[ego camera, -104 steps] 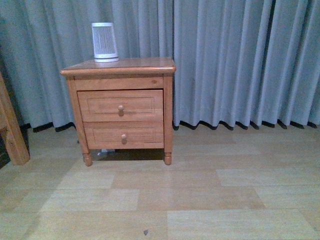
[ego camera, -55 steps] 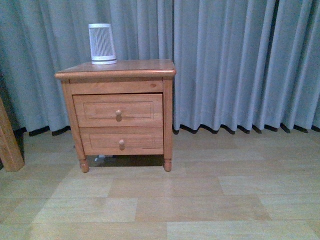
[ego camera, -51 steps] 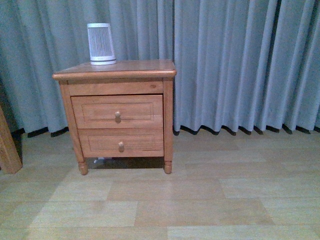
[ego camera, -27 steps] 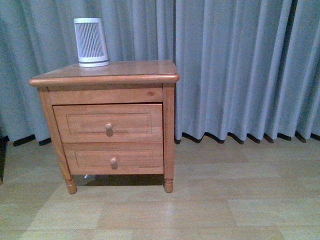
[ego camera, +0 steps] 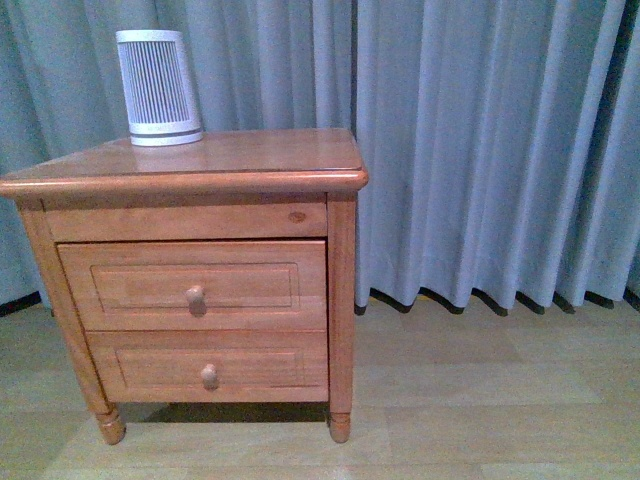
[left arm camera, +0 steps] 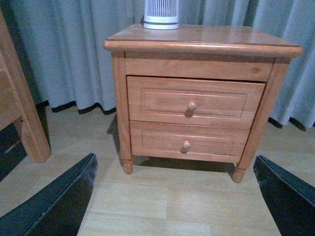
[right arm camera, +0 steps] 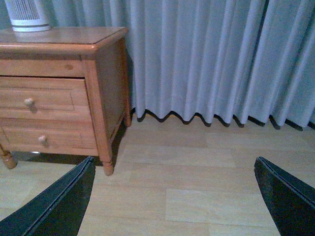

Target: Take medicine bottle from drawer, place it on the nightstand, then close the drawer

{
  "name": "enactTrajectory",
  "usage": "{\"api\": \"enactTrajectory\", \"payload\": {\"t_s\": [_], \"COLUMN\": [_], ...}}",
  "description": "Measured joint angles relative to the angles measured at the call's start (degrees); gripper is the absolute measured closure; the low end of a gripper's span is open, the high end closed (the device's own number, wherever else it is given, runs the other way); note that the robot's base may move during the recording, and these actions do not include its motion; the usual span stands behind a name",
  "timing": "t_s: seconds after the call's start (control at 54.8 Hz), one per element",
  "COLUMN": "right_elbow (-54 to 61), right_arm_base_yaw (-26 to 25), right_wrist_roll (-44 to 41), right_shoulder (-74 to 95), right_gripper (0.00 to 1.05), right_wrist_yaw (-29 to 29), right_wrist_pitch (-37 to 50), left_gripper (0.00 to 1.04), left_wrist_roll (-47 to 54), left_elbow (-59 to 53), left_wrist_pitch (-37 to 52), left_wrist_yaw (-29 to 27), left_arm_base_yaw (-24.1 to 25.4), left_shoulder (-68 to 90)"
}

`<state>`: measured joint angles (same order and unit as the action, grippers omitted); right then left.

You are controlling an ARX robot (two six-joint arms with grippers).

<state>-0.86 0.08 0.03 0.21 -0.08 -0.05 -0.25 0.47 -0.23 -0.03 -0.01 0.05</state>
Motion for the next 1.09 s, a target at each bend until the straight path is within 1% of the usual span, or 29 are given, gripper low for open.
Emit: {"api": "enactTrajectory", "payload": {"t_s": [0.31, 0.328, 0.365, 0.383, 0.401, 0.456, 0.511, 0.602, 0.748, 0.912, 1.094], "right_elbow": [0.0, 0.0, 0.0, 0.0, 0.0, 0.0, 0.0, 0.0, 0.0, 0.0, 0.0], "right_arm_base_yaw": [0.0, 0.0, 0.0, 0.0, 0.0, 0.0, 0.0, 0.0, 0.0, 0.0, 0.0], "right_wrist_roll": [0.0, 0.0, 0.0, 0.0, 0.0, 0.0, 0.0, 0.0, 0.0, 0.0, 0.0], "right_shoulder": [0.0, 0.0, 0.0, 0.0, 0.0, 0.0, 0.0, 0.0, 0.0, 0.0, 0.0], "right_gripper": [0.07, 0.07, 0.07, 0.07, 0.07, 0.07, 0.07, 0.07, 0.07, 0.07, 0.07], "right_wrist_yaw": [0.1, 0.1, 0.1, 0.0, 0.0, 0.0, 0.1, 0.0, 0.0, 0.0, 0.0], "right_wrist_pitch": [0.0, 0.0, 0.0, 0.0, 0.0, 0.0, 0.0, 0.0, 0.0, 0.0, 0.0], "left_gripper": [0.06, 0.06, 0.06, 0.06, 0.06, 0.06, 0.06, 0.06, 0.06, 0.06, 0.06], "left_wrist_roll": [0.0, -0.7, -4.2, -6.1, -7.2, -9.4, -10.2, -10.9, -10.8, -10.5, -10.2], "left_elbow": [0.0, 0.2, 4.0, 6.6, 8.5, 15.2, 22.4, 31.1, 39.5, 45.0, 50.9], "left_wrist_pitch": [0.0, -0.6, -6.7, -6.5, -5.3, 1.2, 9.1, 19.0, 29.8, 36.6, 39.9], "left_wrist_yaw": [0.1, 1.3, 9.4, 13.0, 14.6, 16.3, 15.8, 14.6, 12.1, 10.5, 8.0], "left_arm_base_yaw": [0.0, 0.3, 2.3, 2.6, 2.6, 1.7, 0.3, -2.3, -6.0, -7.4, -7.4], "left_shoulder": [0.0, 0.4, 6.3, 12.1, 16.0, 27.4, 37.5, 51.6, 74.1, 95.1, 112.3]}}
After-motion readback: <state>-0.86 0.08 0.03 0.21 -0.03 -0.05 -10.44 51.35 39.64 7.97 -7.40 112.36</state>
